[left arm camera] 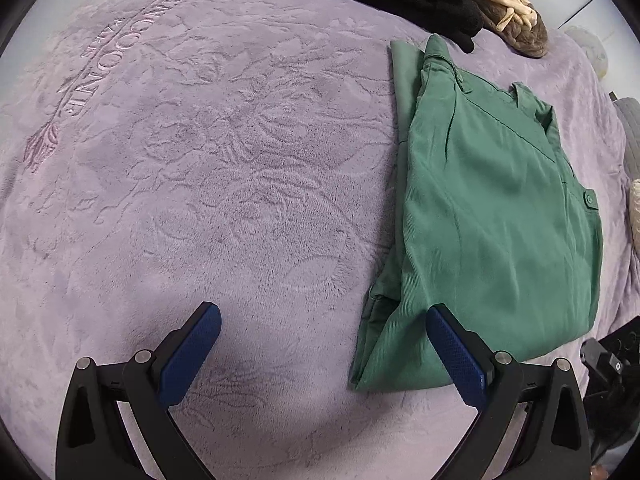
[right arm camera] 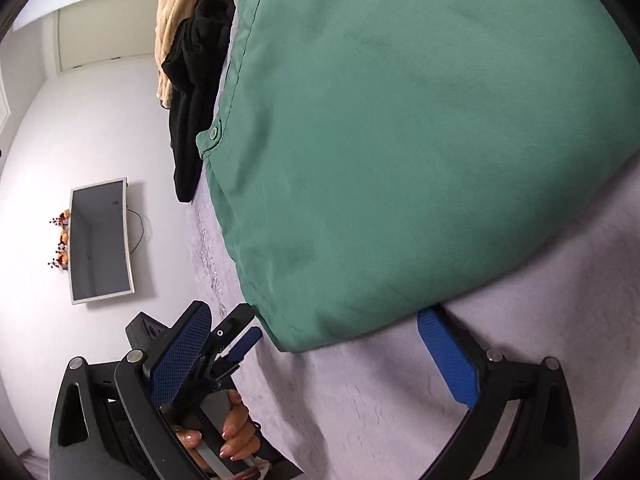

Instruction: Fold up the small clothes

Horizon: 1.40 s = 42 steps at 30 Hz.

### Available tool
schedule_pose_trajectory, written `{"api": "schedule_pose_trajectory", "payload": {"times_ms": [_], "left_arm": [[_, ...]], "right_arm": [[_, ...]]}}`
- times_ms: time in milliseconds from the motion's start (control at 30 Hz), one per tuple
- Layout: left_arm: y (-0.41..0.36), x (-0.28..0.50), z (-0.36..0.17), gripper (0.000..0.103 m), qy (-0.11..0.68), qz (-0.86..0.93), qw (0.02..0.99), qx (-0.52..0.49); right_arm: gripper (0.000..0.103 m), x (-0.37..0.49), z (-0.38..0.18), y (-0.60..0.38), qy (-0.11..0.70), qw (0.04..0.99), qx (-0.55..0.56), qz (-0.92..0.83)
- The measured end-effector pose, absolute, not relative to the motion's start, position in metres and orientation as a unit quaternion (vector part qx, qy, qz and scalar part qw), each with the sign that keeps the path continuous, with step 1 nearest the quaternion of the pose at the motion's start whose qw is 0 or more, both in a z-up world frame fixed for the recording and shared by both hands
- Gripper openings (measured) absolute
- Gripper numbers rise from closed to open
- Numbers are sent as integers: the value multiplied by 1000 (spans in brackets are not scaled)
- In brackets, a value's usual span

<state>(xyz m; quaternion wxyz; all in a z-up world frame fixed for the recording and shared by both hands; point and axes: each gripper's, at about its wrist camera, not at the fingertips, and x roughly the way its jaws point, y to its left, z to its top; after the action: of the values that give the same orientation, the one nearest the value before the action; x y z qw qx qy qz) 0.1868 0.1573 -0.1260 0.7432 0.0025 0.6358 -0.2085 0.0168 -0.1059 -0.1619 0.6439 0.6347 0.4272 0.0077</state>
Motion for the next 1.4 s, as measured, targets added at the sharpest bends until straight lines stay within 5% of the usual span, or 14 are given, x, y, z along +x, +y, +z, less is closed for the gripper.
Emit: {"api": "schedule_pose_trajectory", "payload": {"times_ms": [133, 200, 233, 300, 667, 967, 1067, 1167, 1267, 1300, 1400], "left_arm": [[155, 196, -128, 103, 642, -236, 729, -33], [154, 200, -132, 103, 648, -252, 717, -60], [151, 203, -133, 103, 650, -261, 710, -73], [141, 205, -134, 103, 653, -280, 697, -96], [74, 234, -137, 103, 664, -383, 612, -195], [26, 218, -134, 103, 655, -376, 652, -63], [23, 217, -139, 103, 657, -358, 661, -51], [19, 216, -139, 102, 657, -342, 670, -45], [16, 211, -139, 49, 643, -293, 707, 20], [17, 210, -139, 32, 640, -293, 710, 18], [23, 212, -130, 17, 639, -302, 708, -21]], "right_arm": [[96, 34, -167, -101, 403, 635, 659, 17], [36, 38, -169, -101, 390, 623, 678, 17], [24, 40, -171, -102, 392, 617, 682, 16], [16, 38, -167, -108, 378, 619, 687, 30], [16, 43, -131, -114, 382, 662, 640, 78], [20, 20, -144, -103, 498, 652, 570, 54], [64, 3, -130, -123, 512, 668, 538, 36], [61, -14, -107, -157, 498, 706, 504, -4], [20, -24, -86, -192, 474, 750, 459, -50], [16, -24, -84, -200, 474, 756, 447, -62], [13, -19, -92, -212, 479, 766, 420, -84]]}}
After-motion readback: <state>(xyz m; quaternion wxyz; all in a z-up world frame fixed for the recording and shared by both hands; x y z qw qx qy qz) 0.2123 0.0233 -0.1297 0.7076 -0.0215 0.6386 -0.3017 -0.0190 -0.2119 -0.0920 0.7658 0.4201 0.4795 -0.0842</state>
